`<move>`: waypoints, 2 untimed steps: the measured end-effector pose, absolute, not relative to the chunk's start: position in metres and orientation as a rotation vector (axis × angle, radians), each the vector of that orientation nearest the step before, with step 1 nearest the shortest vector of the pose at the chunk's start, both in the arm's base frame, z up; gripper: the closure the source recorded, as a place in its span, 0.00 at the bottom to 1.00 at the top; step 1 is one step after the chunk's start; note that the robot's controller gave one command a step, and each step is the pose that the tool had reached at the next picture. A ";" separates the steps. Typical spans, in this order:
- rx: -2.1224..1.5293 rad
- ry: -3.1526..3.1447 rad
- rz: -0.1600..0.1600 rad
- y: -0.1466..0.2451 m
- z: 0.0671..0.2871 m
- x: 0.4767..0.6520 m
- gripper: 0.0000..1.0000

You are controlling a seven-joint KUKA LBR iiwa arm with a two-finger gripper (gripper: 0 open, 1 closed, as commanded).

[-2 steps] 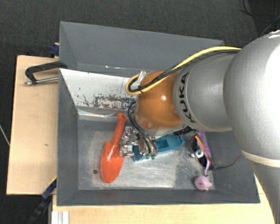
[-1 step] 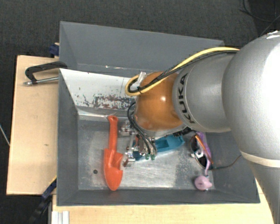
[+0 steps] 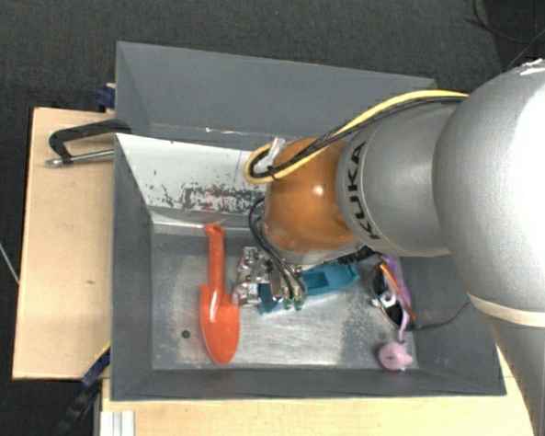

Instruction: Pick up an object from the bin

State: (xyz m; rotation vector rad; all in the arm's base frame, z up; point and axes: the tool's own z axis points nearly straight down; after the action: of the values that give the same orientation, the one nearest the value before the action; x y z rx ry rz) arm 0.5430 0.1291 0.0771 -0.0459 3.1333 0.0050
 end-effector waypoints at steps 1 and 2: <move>-0.045 3.130 0.007 0.129 0.074 0.543 0.00; -0.046 3.130 0.008 0.130 0.078 0.544 1.00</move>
Offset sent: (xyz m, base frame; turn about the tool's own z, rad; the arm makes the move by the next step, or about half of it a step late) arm 0.0000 0.0000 0.0000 0.0000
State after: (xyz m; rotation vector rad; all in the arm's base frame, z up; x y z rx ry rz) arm 0.5437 0.1298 0.0775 -0.0455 3.1300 0.0079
